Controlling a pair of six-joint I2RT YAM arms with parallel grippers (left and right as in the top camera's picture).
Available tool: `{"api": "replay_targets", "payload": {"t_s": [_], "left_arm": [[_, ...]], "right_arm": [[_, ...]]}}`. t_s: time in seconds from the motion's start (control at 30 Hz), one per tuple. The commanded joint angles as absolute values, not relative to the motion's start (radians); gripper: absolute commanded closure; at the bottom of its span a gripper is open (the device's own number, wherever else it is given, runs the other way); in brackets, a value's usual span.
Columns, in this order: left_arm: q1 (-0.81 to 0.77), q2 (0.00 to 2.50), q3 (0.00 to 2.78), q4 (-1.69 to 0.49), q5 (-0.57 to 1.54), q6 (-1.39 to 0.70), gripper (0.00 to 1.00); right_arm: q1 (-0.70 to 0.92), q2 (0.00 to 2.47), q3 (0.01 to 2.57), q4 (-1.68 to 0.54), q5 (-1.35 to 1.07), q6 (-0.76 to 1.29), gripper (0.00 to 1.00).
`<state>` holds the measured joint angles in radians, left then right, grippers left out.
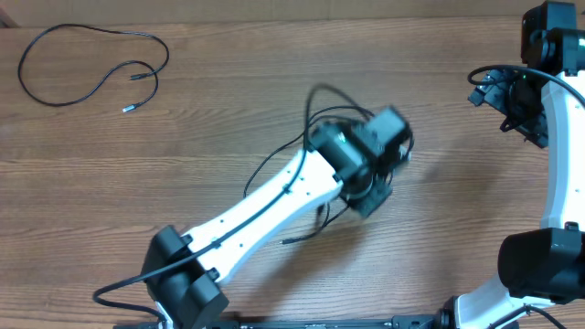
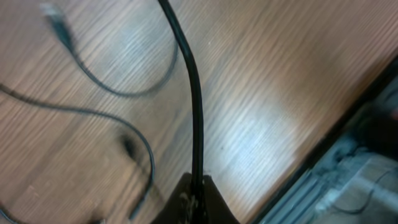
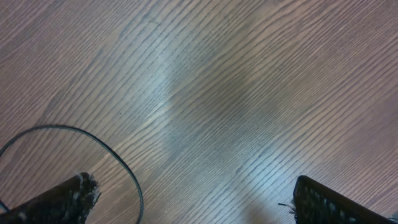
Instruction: Untangle cables
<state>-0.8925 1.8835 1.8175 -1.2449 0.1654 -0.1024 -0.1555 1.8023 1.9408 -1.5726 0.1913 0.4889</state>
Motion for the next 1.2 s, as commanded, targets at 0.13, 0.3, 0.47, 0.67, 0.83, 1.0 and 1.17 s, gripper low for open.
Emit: {"api": "replay_targets", "payload": {"t_s": [0.13, 0.3, 0.47, 0.67, 0.83, 1.0, 1.17], "left_arm": [[-0.801, 1.859, 2.346, -1.355, 0.178, -0.305, 0.96], [-0.748, 1.814, 2.541, -1.347, 0.176, -0.323, 0.96], [-0.682, 1.759, 2.652, -1.328, 0.176, -0.375, 0.96], [-0.609, 1.657, 2.675, -1.298, 0.016, -0.533, 0.96], [-0.572, 1.586, 2.675, -1.338, -0.219, -0.708, 0.96], [-0.568, 1.533, 2.675, -1.39, -0.436, -0.739, 0.96], [-0.567, 1.529, 2.675, -1.475, -0.608, -0.823, 0.96]], "right_arm": [[-0.157, 1.79, 1.941, -1.572, 0.208, 0.485, 0.0], [-0.158, 1.79, 1.941, -1.572, 0.209, 0.485, 0.0], [-0.157, 1.79, 1.941, -1.572, 0.208, 0.485, 0.0], [-0.158, 1.79, 1.941, -1.572, 0.208, 0.485, 0.0], [-0.158, 1.79, 1.941, -1.572, 0.208, 0.485, 0.0], [-0.157, 1.79, 1.941, -1.572, 0.208, 0.485, 0.0], [-0.157, 1.79, 1.941, -1.572, 0.208, 0.485, 0.0]]}}
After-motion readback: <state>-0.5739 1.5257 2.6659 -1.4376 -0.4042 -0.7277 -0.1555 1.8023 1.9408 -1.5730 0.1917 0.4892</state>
